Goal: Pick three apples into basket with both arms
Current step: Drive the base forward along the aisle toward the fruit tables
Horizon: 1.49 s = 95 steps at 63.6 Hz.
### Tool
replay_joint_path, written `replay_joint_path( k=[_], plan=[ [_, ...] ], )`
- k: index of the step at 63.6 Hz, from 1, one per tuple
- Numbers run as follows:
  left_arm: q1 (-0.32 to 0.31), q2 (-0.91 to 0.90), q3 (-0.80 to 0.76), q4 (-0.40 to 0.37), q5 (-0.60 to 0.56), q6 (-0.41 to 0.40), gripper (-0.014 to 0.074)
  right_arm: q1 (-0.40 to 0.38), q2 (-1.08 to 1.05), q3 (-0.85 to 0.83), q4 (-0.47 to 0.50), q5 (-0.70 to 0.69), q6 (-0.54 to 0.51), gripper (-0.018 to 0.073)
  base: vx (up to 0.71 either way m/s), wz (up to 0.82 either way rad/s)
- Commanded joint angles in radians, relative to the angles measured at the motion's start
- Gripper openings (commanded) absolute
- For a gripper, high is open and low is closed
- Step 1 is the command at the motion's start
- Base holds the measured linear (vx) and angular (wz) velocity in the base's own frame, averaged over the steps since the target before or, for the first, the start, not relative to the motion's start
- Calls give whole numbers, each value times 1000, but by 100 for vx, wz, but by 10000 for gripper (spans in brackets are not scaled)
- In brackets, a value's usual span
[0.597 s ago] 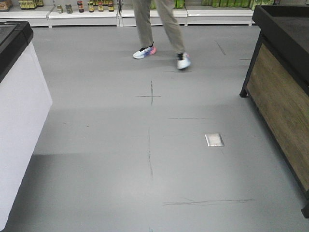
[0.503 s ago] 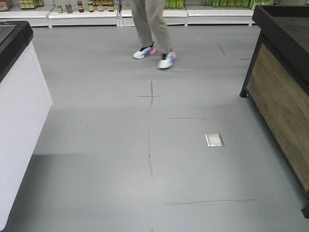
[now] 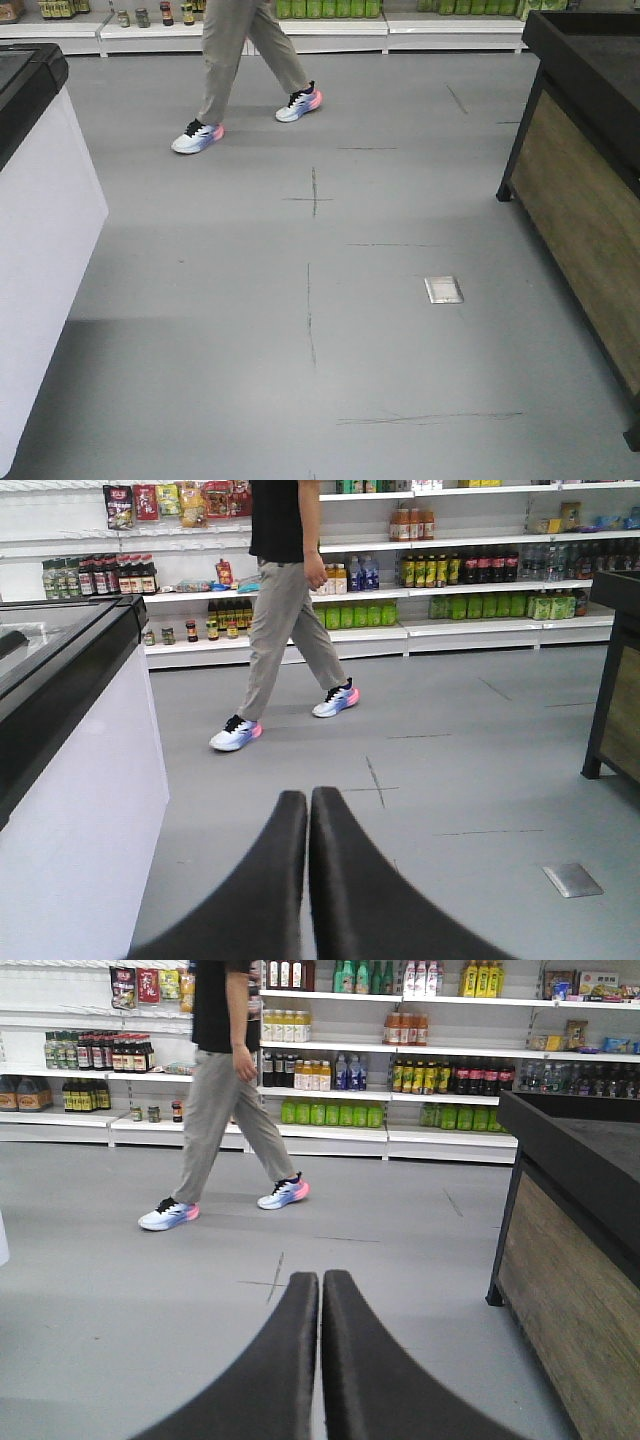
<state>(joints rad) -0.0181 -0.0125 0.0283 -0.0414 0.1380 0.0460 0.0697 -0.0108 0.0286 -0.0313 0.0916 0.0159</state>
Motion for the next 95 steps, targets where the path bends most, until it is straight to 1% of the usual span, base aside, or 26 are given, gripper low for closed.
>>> replay_joint_path(
  k=[1,34,95],
  plan=[
    [-4,-13,-30,-2,-71,-8,-6,-1,-12,5,-8,-73,2,-9,0,0],
    [-4,-13,-30,-2,-71,-8,-6,-1,-12,5,-8,-73,2,-9,8,-3],
    [-4,-13,-30,-2,-71,-8,-6,-1,-12,5,-8,-73,2,-9,25,-1]
  ],
)
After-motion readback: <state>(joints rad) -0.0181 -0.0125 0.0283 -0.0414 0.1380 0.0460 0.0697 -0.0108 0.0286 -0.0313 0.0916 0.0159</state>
